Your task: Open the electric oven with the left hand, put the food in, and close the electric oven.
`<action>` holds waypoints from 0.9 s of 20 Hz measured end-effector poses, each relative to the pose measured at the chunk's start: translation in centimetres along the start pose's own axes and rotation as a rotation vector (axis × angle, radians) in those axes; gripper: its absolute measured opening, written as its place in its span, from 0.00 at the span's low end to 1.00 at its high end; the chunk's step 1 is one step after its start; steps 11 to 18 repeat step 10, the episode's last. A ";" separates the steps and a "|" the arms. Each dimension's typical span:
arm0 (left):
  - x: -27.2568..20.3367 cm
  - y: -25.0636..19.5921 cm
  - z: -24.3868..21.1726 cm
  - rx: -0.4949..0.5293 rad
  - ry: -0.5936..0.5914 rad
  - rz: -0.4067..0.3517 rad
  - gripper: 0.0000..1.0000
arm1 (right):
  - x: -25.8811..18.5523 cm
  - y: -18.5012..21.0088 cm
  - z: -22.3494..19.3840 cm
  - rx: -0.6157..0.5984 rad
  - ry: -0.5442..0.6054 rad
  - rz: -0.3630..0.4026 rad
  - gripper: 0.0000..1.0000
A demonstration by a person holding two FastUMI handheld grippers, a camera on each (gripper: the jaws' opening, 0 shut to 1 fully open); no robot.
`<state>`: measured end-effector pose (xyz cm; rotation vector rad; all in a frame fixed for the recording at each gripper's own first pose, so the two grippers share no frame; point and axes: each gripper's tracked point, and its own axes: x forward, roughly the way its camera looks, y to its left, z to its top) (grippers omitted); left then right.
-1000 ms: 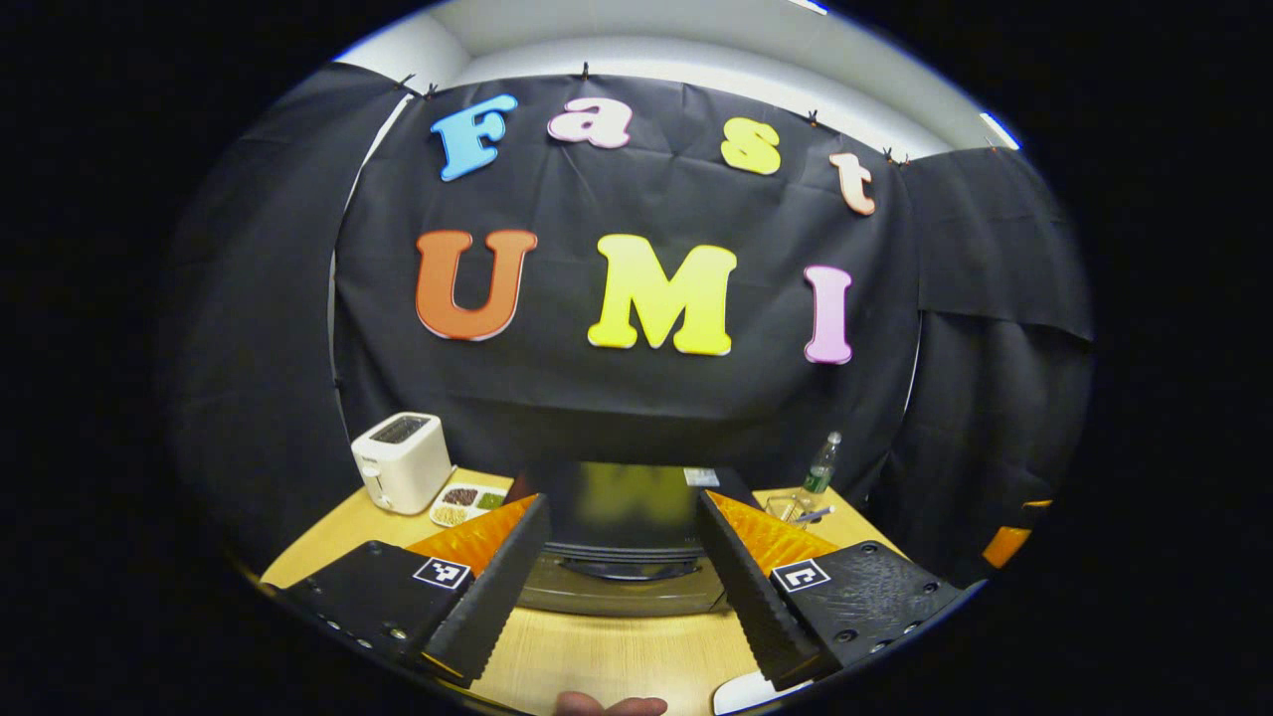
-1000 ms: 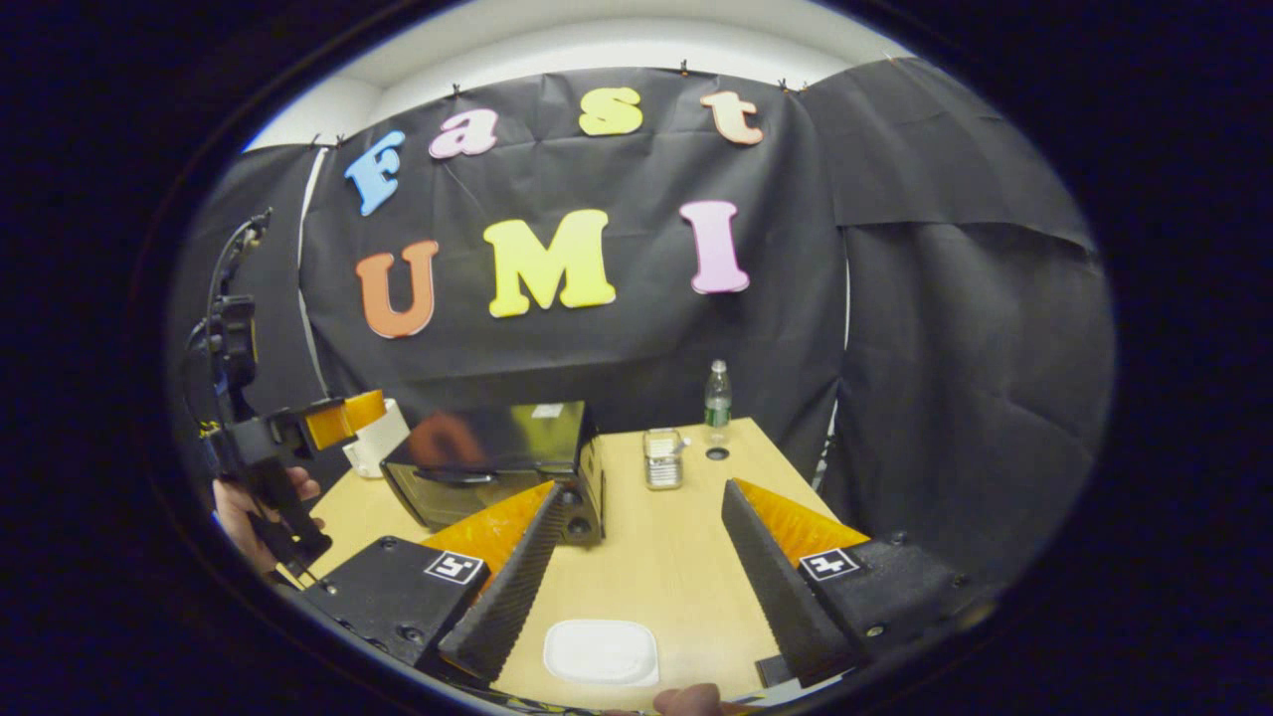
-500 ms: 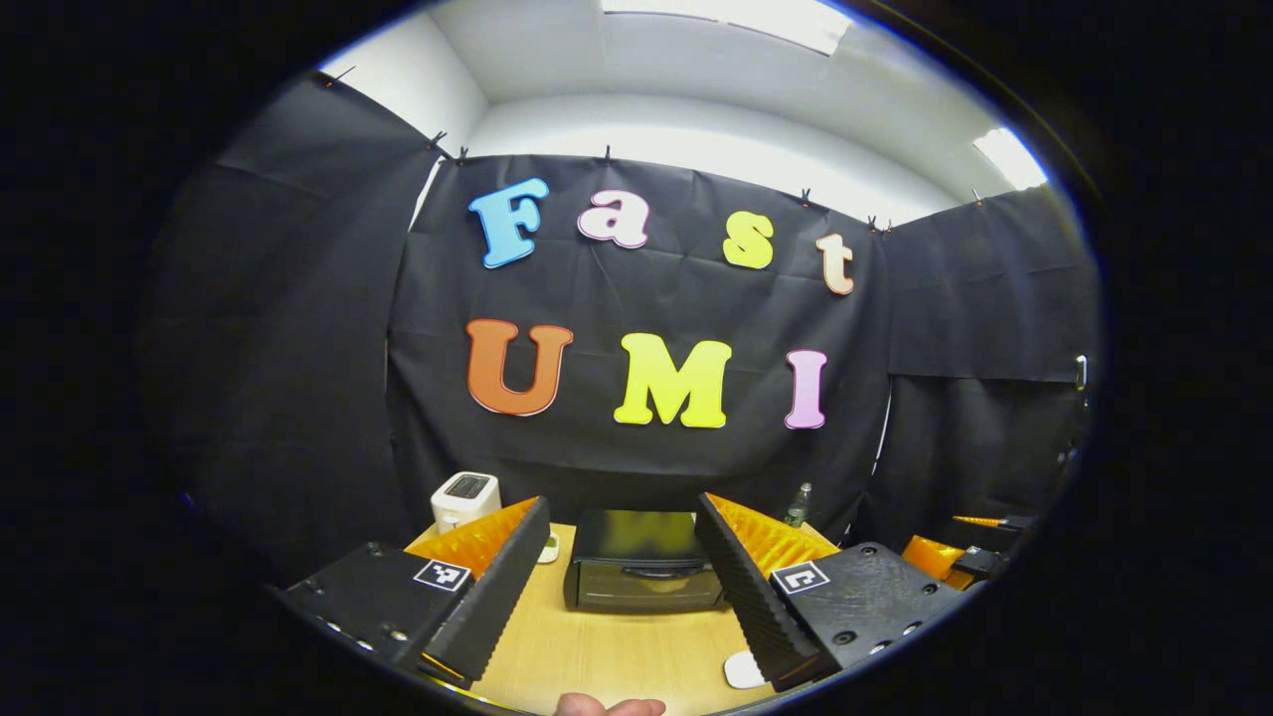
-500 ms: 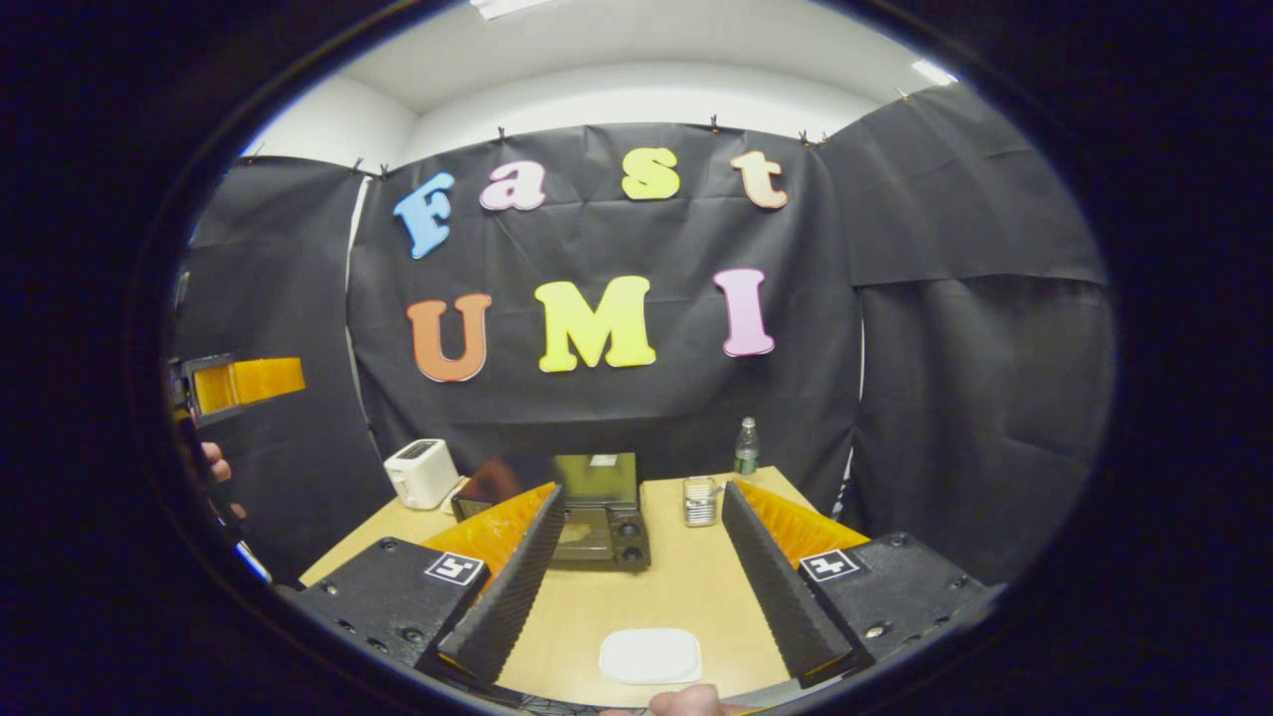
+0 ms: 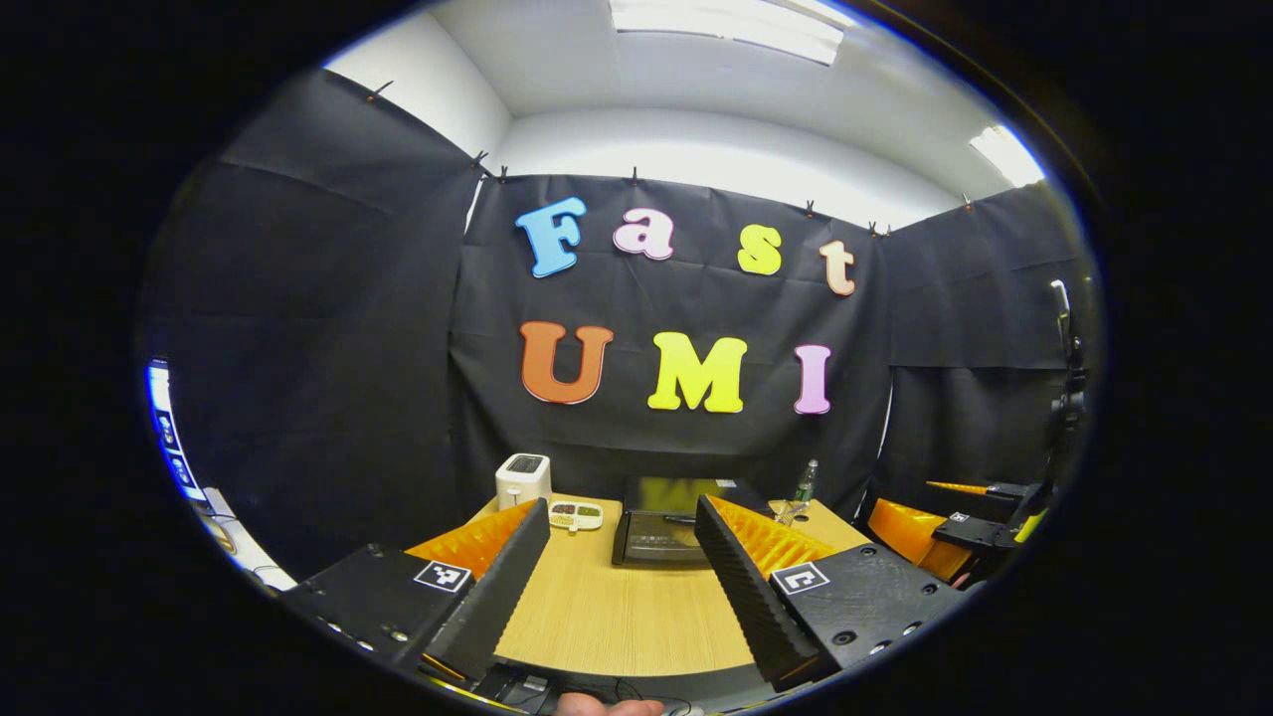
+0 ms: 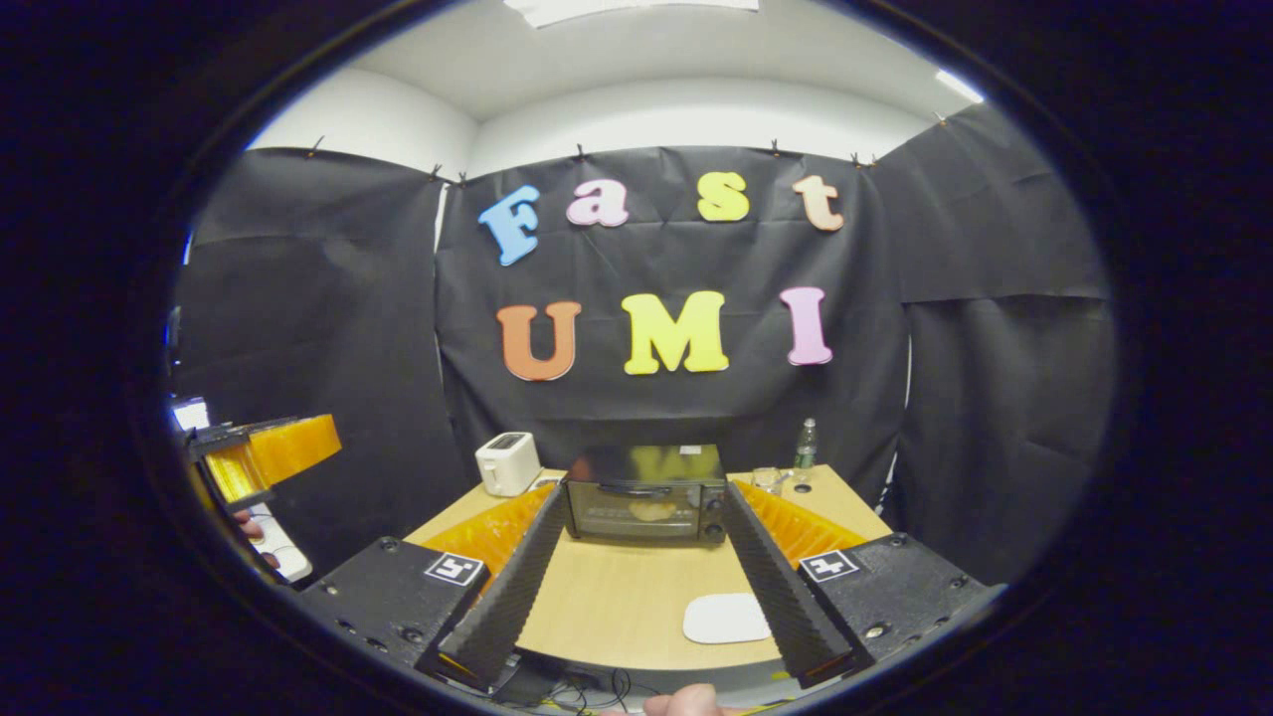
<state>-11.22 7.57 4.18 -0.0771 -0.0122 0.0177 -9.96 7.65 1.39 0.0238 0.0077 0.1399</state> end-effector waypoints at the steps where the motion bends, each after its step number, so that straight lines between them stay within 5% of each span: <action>1: -0.6 0.0 -0.3 -0.010 0.003 0.007 0.94 | -0.6 0.5 0.0 0.002 -0.006 0.008 1.00; 18: -3.5 0.8 -1.9 0.020 -0.011 0.039 0.94 | -2.2 2.1 -2.4 0.007 -0.023 0.047 1.00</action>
